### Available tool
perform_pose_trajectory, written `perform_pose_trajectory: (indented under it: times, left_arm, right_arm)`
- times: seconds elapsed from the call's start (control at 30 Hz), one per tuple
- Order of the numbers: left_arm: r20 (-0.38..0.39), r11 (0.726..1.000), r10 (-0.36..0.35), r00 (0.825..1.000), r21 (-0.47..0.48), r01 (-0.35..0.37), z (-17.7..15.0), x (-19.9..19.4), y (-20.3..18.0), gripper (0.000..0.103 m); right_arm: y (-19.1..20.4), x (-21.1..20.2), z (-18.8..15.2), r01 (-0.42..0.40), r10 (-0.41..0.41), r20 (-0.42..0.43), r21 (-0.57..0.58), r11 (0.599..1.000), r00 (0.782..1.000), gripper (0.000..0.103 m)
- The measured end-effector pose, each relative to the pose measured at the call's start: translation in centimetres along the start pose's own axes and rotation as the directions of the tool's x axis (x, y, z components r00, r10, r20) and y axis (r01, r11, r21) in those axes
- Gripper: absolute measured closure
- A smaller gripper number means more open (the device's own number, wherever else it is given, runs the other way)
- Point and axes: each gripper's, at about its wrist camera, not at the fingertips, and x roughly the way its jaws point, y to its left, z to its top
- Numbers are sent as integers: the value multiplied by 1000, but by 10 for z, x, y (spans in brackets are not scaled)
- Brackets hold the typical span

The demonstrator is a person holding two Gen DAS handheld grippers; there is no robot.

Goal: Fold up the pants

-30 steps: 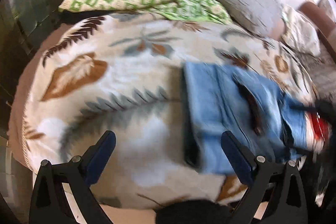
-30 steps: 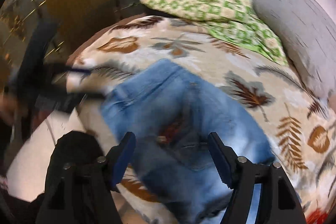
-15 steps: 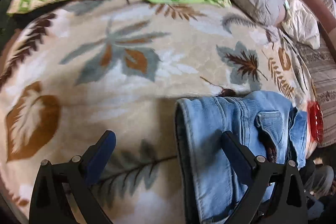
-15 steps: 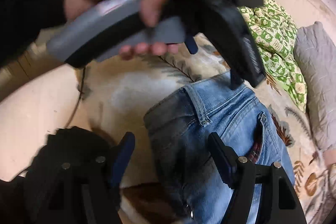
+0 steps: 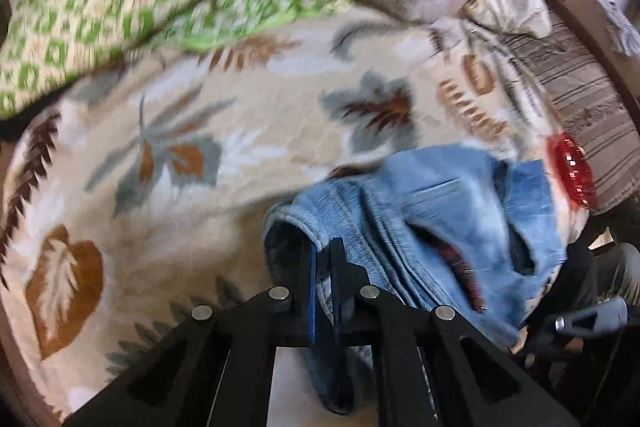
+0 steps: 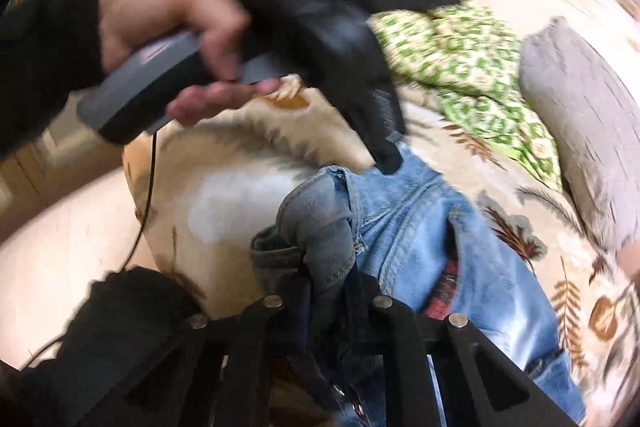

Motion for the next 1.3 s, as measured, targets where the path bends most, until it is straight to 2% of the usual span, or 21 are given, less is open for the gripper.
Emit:
perform_pose_trajectory:
  times: [0.1,0.2,0.3,0.4,0.5,0.53,0.63,0.73,0.8,0.83,0.87,0.9,0.93,0.97,1.0,1.03,1.1,1.13,1.2,1.3]
  left_arm:
    - [44,999,-16,999,46,14,10,-25,-30,98]
    - [82,992,-42,996,123,32,25,-44,-74,98]
    - [101,975,-88,991,213,65,42,-49,-128,98]
    - [87,941,-160,983,313,126,57,-41,-195,98]
    - [33,904,-221,975,381,192,70,-16,-255,98]
    - [0,891,-245,969,394,225,73,-3,-274,98]
    - [-84,862,-263,961,427,273,78,38,-319,98]
    - [-172,856,-235,957,429,287,82,91,-347,98]
    - [-228,867,-218,949,402,295,82,125,-353,97]
    - [-232,873,-222,947,386,299,82,130,-353,97]
    - [-227,878,-242,943,363,313,82,126,-353,96]
    - [-220,881,-278,935,329,339,85,119,-347,90]
    - [-213,877,-313,925,308,368,87,107,-341,73]
    - [-203,873,-327,923,309,377,86,96,-338,61]
    - [-178,872,-325,929,324,367,84,80,-332,36]
    - [-134,875,-308,942,349,336,78,61,-325,24]
    - [-71,880,-258,963,394,265,66,33,-312,20]
    - [-47,881,-227,973,415,226,58,20,-303,20]
    - [-21,885,-190,982,430,181,40,0,-282,20]
    - [-21,895,-133,991,427,129,6,-17,-248,20]
  right_arm:
    - [-27,-36,-9,-24,16,77,106,994,997,90]
    - [-55,-71,-28,-56,24,140,231,971,990,90]
    - [-87,-108,-58,-70,-4,194,371,926,981,90]
    - [-120,-137,-99,-70,-57,219,527,847,974,90]
    - [-156,-157,-152,-74,-104,212,690,720,972,90]
    - [-168,-160,-176,-64,-120,189,748,660,975,90]
    - [-189,-163,-221,-61,-126,152,838,542,980,90]
    - [-204,-151,-256,1,-115,54,902,431,992,90]
    - [-211,-139,-271,18,-84,15,926,378,996,86]
    - [-214,-137,-277,22,-73,4,933,360,997,86]
    - [-215,-137,-278,17,-66,6,937,349,998,86]
    - [-217,-138,-279,11,-61,11,938,345,998,84]
    - [-218,-143,-276,8,-62,15,935,356,998,76]
    - [-218,-149,-273,16,-73,12,928,371,997,73]
    - [-219,-153,-271,22,-81,9,923,384,997,62]
    - [-219,-160,-268,37,-95,2,913,405,995,42]
    - [-216,-179,-262,58,-138,6,890,452,990,30]
    - [-214,-190,-258,53,-156,26,875,481,987,30]
    - [-213,-201,-252,28,-147,55,860,509,988,30]
    - [-207,-205,-238,-79,-65,137,832,549,988,30]
